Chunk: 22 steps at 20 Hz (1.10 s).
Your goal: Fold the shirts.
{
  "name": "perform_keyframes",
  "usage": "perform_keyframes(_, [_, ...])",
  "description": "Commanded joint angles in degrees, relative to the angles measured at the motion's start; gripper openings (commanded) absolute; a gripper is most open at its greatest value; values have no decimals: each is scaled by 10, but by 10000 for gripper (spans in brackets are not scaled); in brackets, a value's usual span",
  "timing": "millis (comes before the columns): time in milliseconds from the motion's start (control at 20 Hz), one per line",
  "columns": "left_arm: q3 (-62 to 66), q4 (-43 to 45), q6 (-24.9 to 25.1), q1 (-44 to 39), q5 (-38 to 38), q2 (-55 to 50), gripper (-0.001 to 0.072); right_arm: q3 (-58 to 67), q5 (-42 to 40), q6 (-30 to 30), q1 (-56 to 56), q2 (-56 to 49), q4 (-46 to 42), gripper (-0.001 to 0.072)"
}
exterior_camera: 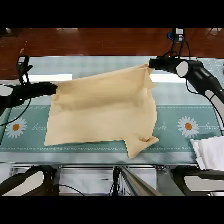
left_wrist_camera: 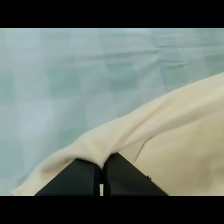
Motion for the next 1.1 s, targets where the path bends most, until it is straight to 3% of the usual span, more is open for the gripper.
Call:
perform_keyframes(0, [0, -2, 7, -12, 38, -54, 40, 0, 30, 0, 0, -31, 7, 26])
perform_keyframes(350, [26, -56, 7, -12, 123, -97, 40, 0, 16, 0, 0, -66, 75, 26])
perform_keyframes(500, [30, -56, 7, -14, 94, -110, 48, 0, 31, 0, 0, -66, 86, 29])
perform_keyframes(550, [30, -56, 6, -14, 69, -113, 163, 0, 52, 0, 0, -65, 101, 76])
perform_keyframes(600, [31, -56, 6, -13, 51, -111, 330, 0, 71, -1, 0, -62, 112, 217])
perform_keyframes(650, [40, -53, 7, -3, 18, -101, 383, 0, 91, -1, 0, -50, 112, 367])
perform_keyframes(750, [84, -6, 5, 42, -84, -62, 383, 10, 159, -17, -11, 2, 77, 424])
perform_keyframes(800, [114, 48, -11, 76, -148, -37, 383, 20, 208, -21, -21, 36, 39, 424])
perform_keyframes(950, [155, 223, -258, 206, -328, 26, 383, 30, 368, -21, -66, 141, -128, 427])
perform_keyframes(1050, [140, 215, -271, 285, -460, 32, 384, 30, 458, -25, -108, 175, -170, 427])
